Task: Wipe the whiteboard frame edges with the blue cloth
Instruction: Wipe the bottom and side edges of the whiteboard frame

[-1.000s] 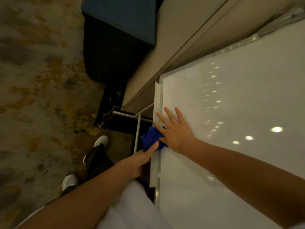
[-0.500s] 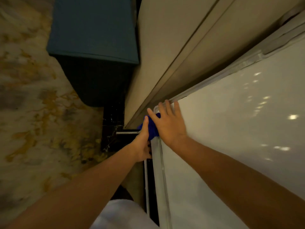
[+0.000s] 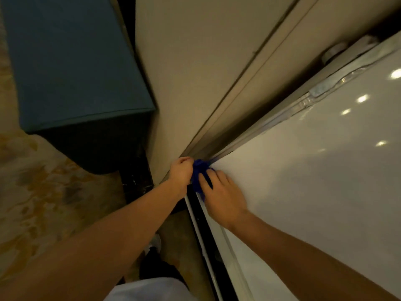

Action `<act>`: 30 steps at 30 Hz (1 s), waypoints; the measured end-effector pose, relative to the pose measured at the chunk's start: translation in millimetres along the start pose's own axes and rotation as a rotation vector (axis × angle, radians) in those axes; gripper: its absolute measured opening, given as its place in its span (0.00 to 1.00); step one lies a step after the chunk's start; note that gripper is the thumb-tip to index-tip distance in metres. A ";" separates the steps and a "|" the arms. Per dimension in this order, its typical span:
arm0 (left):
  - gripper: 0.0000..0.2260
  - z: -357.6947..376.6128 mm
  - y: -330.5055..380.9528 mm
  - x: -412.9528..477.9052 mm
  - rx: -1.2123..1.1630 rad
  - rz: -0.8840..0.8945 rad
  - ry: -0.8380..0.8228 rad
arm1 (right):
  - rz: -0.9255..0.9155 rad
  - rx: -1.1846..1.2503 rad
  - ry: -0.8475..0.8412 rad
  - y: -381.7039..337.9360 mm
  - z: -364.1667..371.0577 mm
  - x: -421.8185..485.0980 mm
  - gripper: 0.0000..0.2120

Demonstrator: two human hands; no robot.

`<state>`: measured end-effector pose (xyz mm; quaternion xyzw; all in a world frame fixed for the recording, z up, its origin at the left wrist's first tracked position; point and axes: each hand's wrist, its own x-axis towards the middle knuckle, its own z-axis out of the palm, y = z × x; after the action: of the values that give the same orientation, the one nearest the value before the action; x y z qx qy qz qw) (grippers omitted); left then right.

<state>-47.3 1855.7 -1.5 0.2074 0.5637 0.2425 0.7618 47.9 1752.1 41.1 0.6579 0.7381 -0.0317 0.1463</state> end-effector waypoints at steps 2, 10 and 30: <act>0.08 -5.5 11.9 5.1 -0.106 -0.084 -0.066 | 0.129 0.160 -0.013 -11.2 5.8 0.3 0.34; 0.11 -37.9 12.0 16.0 -0.045 -0.100 -0.203 | 0.207 0.110 -0.124 -41.9 44.4 28.6 0.40; 0.12 24.8 41.7 33.8 0.117 -0.204 -0.455 | 0.216 -0.076 -0.044 4.2 -17.7 47.1 0.40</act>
<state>-20.8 1908.3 4.3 0.2422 0.4089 0.0784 0.8764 44.6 1802.2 46.5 0.7266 0.6603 -0.0022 0.1898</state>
